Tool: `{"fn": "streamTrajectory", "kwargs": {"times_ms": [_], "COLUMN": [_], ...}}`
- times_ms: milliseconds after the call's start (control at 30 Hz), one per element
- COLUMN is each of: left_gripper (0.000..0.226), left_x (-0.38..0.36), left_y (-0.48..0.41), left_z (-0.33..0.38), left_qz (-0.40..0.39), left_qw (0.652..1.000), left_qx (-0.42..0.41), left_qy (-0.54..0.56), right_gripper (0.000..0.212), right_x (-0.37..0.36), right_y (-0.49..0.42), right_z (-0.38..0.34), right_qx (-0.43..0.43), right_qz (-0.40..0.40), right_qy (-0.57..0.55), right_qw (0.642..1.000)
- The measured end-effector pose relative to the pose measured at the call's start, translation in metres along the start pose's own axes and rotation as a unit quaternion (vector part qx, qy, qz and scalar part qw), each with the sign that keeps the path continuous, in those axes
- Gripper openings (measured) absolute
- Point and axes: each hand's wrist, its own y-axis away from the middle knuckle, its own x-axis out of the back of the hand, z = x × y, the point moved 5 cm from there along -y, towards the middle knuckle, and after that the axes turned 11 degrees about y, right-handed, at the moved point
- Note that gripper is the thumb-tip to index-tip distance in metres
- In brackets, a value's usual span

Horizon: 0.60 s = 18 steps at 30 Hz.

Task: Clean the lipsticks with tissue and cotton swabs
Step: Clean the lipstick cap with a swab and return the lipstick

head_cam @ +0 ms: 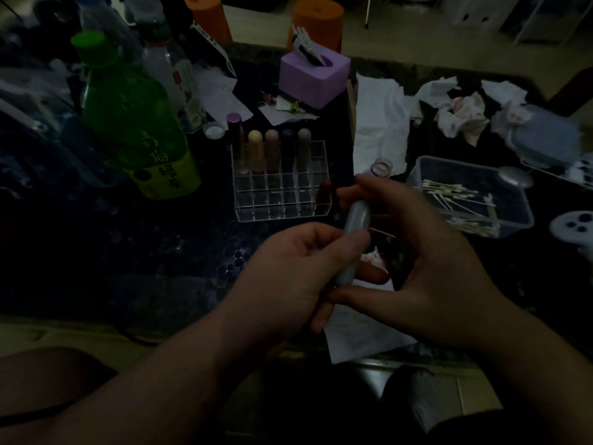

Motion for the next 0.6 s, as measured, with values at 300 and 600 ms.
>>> {"fn": "streamTrajectory", "kwargs": {"times_ms": [300, 600], "left_gripper": [0.043, 0.023], "left_x": [0.0001, 0.0057], "left_y": [0.0056, 0.0073], "left_z": [0.0018, -0.0036], "left_qz": [0.012, -0.021], "left_qw": [0.999, 0.999], "left_qx": [-0.022, 0.046], "left_qy": [-0.037, -0.019], "right_gripper": [0.089, 0.077], "right_x": [0.0024, 0.0003], "right_y": [0.0015, -0.0036], "right_z": [-0.0015, -0.0024], "right_qx": [0.029, 0.042], "right_qz": [0.014, -0.008], "right_qy": [0.068, 0.186], "right_qw": [0.997, 0.982]}}
